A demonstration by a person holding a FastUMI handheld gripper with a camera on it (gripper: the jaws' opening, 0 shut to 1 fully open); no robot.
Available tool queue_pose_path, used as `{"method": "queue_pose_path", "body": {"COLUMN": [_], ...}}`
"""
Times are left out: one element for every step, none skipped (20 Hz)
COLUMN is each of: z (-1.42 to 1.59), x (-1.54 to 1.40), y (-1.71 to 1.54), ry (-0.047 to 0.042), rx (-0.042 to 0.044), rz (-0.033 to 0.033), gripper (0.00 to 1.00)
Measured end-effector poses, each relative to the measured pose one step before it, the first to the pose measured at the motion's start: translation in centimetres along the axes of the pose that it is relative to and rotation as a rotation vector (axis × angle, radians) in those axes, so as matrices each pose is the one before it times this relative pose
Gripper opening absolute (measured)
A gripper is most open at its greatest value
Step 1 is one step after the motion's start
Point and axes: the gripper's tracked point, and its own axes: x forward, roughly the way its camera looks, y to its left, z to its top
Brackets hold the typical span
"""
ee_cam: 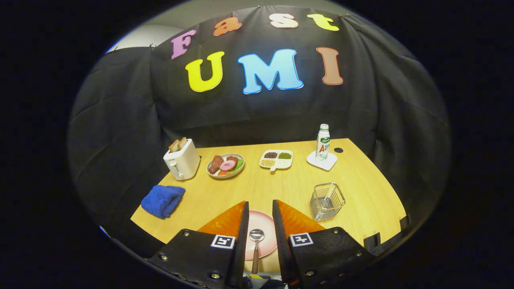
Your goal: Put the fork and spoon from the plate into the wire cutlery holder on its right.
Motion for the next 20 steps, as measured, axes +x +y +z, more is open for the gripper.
{"method": "queue_pose_path", "body": {"z": [-1.056, -1.092, -1.109, -0.956, -1.085, -1.001, -1.034, -0.978, -0.937, -1.033, -0.968, -1.054, -1.045, -0.982, -0.836, -0.792, -0.71, -0.58, -0.568, -0.478], "x": [0.5, 0.402, 0.442, 0.309, 0.346, 0.352, 0.436, 0.289, 0.388, 0.418, 0.457, 0.418, 0.438, 0.329, 0.416, 0.333, 0.218, 0.26, 0.339, 0.289], "y": [0.172, 0.113, 0.098, 0.169, 0.066, 0.058, -0.128, -0.066, 0.101, 0.157, 0.072, 0.053, 0.157, 0.205, -0.025, 0.009, -0.135, 0.033, 0.045, 0.07], "ry": [0.02643, 0.02993, 0.02975, 0.02449, 0.02824, 0.02578, 0.02549, 0.02619, 0.02606, 0.03402, 0.03052, 0.03468, 0.03263, 0.0334, 0.02874, 0.02413, 0.0238, 0.01915, 0.01991, 0.01916], "rx": [-0.00956, -0.00787, -0.00291, 0.00114, -0.00147, -0.00412, -0.00537, -0.00007, 0.00535, 0.00698, 0.00674, 0.00149, 0.00066, 0.00357, 0.00179, -0.00295, -0.00511, -0.00152, 0.00011, -0.00231], "rz": [0.00573, 0.00473, 0.006, 0.00832, 0.00574, 0.00395, 0.0004, 0.00396, 0.00379, 0.00906, 0.00364, 0.00354, 0.00361, 0.00571, 0.00252, -0.00208, -0.00384, 0.00166, 0.00295, 0.00388], "gripper": [0.35, 0.35, 0.35, 0.35, 0.35, 0.35, 0.35, 0.35, 0.36, 0.35, 0.35, 0.36, 0.35, 0.35, 0.35, 0.35, 0.35, 0.35, 0.35, 0.35]}}
